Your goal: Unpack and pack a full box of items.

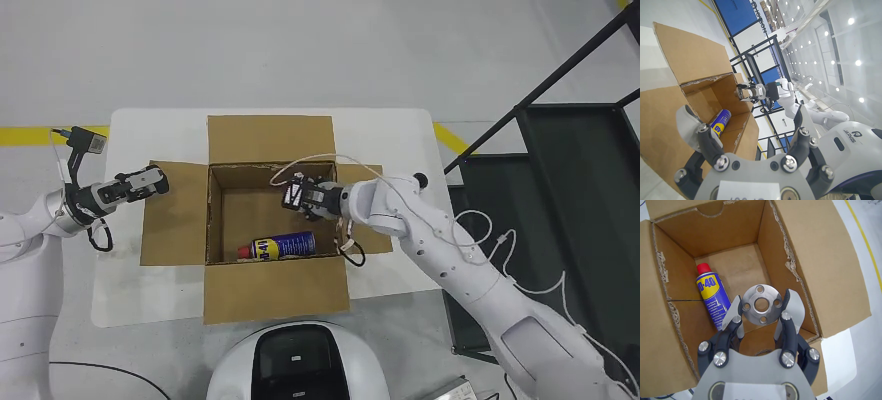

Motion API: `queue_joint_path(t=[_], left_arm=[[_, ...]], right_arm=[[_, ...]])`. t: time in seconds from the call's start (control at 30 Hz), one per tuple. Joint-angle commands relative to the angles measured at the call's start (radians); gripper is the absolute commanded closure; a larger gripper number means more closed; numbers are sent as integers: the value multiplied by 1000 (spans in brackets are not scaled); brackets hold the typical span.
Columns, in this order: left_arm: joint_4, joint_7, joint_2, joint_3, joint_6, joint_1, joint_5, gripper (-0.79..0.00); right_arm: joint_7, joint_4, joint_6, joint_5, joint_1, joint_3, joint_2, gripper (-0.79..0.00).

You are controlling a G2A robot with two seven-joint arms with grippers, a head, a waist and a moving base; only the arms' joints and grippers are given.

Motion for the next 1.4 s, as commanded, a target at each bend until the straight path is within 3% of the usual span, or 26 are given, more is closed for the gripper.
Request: queue_joint_path(t=[0.0, 0.4, 0.73, 0.77, 0.8, 0.87, 0.9, 0.93, 1.17, 1.37], left_arm=[[0, 0, 0, 0, 0, 0, 0, -785], [0, 0, 0, 0, 0, 0, 0, -785], [0, 0, 0, 0, 0, 0, 0, -785], [0, 0, 0, 0, 0, 0, 0, -785], [0, 0, 0, 0, 0, 0, 0, -785], [0, 0, 0, 0, 0, 0, 0, -785], [0, 0, 0, 0, 0, 0, 0, -785], [0, 0, 0, 0, 0, 0, 0, -785], [0, 0, 0, 0, 0, 0, 0, -785], [0, 0, 0, 0, 0, 0, 0, -785]], right_arm=[[1, 54, -1, 3, 36, -43, -17, 0], [-33, 390, 14, 23, 175, -221, -121, 0], [-66, 549, -6, 39, 245, -286, -190, 0], [-68, 559, -7, 38, 249, -290, -195, -58], [-69, 569, -9, 38, 253, -294, -200, -289], [-70, 585, -17, 37, 258, -301, -209, -594], [-72, 591, -21, 38, 259, -303, -213, -720], [-76, 596, -24, 38, 261, -304, -215, -785], [-157, 541, -53, 30, 233, -246, -191, -785], [-230, 297, -151, 23, 94, -79, -99, -785]])
